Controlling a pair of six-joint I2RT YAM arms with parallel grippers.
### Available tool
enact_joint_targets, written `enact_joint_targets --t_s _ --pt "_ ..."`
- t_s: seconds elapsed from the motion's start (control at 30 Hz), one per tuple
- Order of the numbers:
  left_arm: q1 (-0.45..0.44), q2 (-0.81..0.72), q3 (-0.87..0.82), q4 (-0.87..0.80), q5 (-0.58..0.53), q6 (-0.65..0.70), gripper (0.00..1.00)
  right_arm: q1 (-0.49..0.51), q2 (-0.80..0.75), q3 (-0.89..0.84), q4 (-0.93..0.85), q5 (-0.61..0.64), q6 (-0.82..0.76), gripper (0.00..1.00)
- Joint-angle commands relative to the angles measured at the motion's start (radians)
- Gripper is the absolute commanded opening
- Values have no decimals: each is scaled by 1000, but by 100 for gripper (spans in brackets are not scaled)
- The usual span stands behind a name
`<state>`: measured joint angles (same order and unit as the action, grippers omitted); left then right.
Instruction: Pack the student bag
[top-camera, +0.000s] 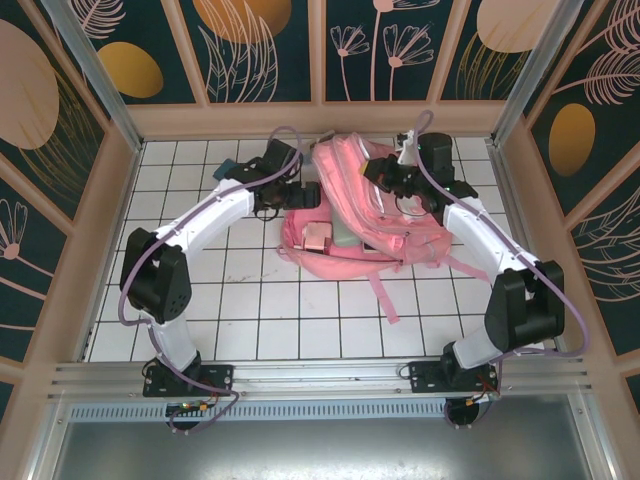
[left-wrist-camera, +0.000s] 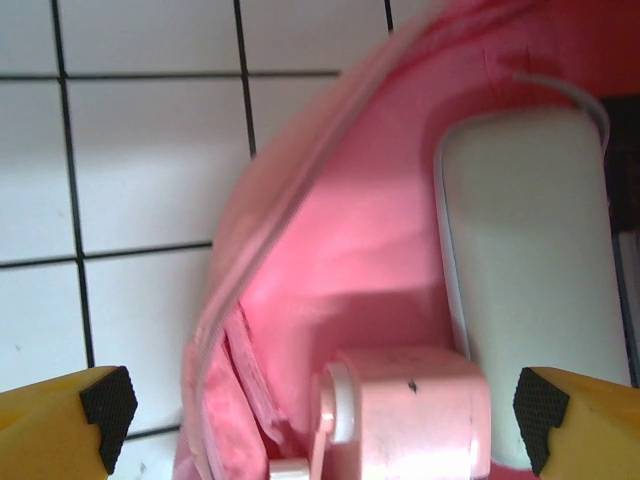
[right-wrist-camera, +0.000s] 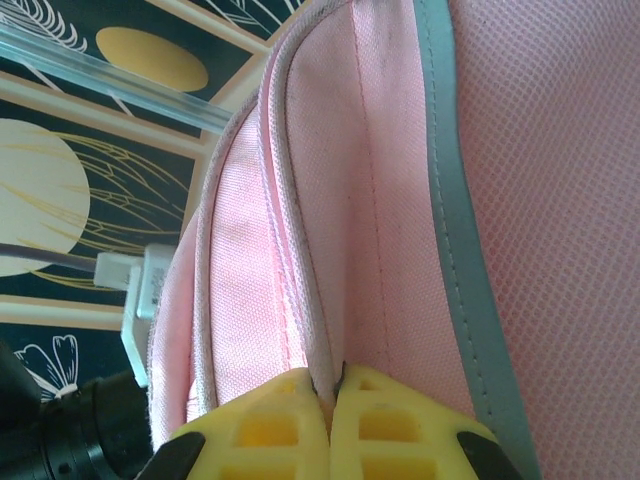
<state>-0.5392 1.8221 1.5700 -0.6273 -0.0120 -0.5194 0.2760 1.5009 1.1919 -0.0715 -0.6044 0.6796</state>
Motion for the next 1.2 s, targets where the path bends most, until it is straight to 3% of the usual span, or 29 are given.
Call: enact_joint_targets --t_s 0.0,0.33,0.43,0.8,1.03,1.17 --pt "42 18 49 84 7 62 98 -21 -57 -5 45 -8 -17 0" --pt "126 248 266 257 18 110 87 -39 -67 30 4 -1 -32 0" --pt "138 343 353 305 23 112 79 -40 -67 47 -13 0 -38 0" --pt "184 705 681 393 57 72 87 -41 -71 74 -22 18 -21 0" --pt "200 814 747 425 27 42 89 -41 -66 74 -17 26 -10 0" --pt "208 864 803 362 18 7 88 -40 -63 66 -7 23 -2 0"
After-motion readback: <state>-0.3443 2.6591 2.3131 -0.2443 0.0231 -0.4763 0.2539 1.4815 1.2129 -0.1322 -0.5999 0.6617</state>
